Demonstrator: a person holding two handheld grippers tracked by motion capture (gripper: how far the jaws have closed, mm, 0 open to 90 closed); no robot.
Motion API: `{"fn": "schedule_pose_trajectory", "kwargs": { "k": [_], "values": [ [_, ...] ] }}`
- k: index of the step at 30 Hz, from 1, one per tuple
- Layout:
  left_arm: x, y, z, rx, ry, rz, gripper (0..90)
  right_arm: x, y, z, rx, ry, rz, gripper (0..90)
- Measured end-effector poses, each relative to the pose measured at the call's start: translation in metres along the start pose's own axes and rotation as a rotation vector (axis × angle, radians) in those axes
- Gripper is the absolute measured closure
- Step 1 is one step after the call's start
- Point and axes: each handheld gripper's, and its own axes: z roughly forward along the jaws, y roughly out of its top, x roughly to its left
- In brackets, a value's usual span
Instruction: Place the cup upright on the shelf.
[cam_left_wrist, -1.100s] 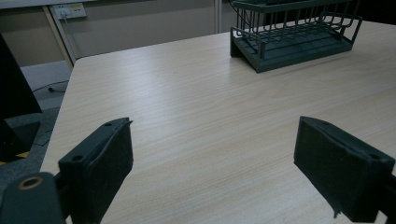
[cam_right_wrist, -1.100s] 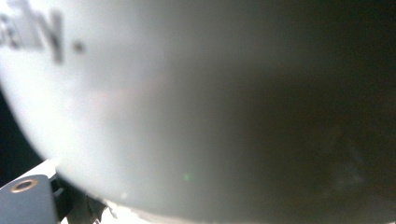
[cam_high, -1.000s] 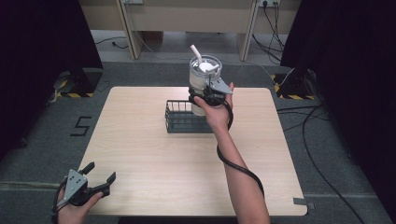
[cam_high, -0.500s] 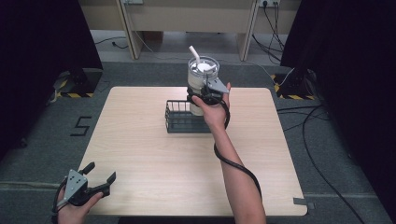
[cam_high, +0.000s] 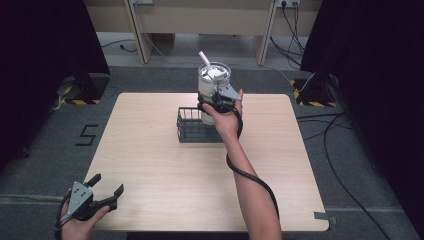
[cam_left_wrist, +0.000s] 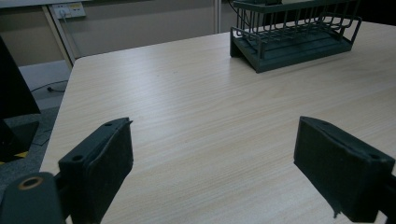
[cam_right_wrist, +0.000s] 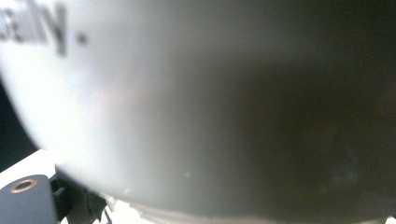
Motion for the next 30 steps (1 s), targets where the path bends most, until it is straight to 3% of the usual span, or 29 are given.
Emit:
{"fn": "schedule_pose_trajectory", "kwargs": {
  "k": [30],
  "values": [
    [0.000, 0.001, -0.001, -0.006, -0.006, 0.003, 11.2, 0.008, -0.033, 0.016, 0.067, -0.004, 0.005, 9.6]
  ]
}}
